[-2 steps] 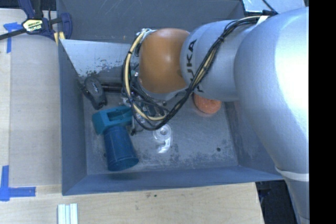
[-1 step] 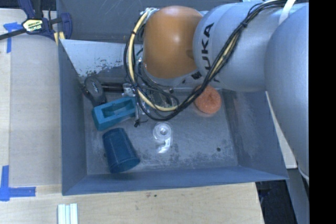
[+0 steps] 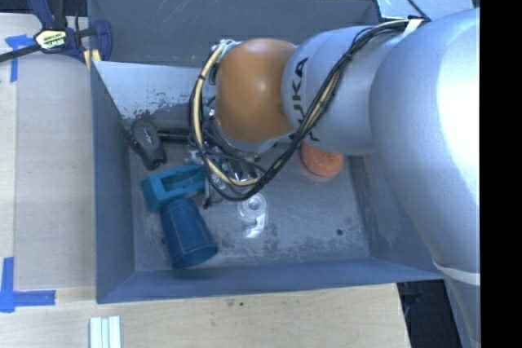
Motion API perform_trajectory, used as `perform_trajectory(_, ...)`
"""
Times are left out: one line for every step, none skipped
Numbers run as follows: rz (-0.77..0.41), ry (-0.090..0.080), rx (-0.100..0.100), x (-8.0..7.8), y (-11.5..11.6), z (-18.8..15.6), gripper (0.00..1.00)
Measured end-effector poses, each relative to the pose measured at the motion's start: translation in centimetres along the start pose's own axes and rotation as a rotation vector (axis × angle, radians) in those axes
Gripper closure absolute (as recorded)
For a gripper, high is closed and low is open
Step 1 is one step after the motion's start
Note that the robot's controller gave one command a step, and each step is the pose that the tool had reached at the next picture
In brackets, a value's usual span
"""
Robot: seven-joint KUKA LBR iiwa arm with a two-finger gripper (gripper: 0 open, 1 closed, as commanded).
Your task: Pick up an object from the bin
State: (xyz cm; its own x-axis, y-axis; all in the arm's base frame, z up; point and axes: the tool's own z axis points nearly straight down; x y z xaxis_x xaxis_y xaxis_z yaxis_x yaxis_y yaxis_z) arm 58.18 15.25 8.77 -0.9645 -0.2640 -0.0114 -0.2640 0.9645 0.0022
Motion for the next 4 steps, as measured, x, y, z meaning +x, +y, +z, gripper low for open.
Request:
perform_trajectory(0.002, 0.004, 0.001, -0.2, 0.3, -8.3, 1.0)
perform_trajectory(-0.001, 0.008, 0.001, 0.0, 0.3, -0.7, 1.0)
perform_trajectory(-0.009, 0.012, 0.002, -0.1, 0.1, -6.6, 1.0)
perform_trajectory(-0.017, 0.014, 0.001, -0.6, 0.6, -9.6, 1.0)
